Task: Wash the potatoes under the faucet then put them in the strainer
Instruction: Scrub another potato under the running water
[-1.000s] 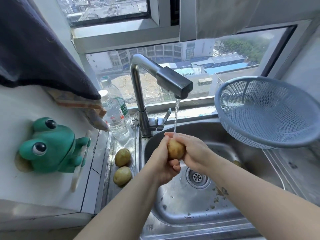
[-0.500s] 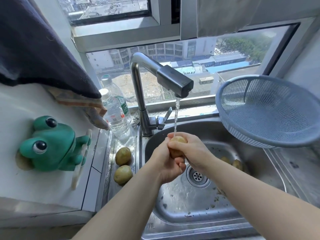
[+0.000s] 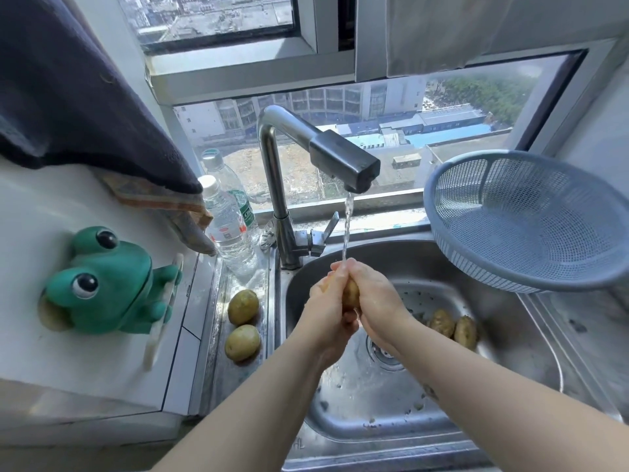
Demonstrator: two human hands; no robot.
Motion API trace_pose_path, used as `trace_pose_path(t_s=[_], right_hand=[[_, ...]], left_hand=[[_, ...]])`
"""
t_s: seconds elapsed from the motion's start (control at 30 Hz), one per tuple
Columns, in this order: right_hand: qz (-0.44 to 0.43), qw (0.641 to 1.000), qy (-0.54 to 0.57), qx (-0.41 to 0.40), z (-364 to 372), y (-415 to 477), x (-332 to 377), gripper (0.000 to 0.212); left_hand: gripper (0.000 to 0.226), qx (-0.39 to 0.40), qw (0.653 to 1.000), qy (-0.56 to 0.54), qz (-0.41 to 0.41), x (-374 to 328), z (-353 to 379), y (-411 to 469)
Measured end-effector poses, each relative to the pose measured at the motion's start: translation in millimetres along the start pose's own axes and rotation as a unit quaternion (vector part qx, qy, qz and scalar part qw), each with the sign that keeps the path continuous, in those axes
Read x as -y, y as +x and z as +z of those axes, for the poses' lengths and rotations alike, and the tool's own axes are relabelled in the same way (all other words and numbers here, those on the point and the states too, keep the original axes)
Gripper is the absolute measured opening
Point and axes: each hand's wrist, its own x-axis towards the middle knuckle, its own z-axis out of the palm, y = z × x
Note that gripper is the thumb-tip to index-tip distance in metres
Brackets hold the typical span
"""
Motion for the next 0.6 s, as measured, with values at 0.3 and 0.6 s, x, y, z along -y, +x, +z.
trace_pose_path(t_s=[0.3,0.6], right_hand=[[-0.104,0.917,-0.358,0.142,-15,-11,8,0.060],[-0.066,0.985,-0.142,-0.075,-7,0,6,0.015]], left_hand=[[0.032,-0.030,0.981,-0.022,-0.189,-20,-12,5],[0.036,0.096,0.984,-0.090,-0.124,-17,5,-13]])
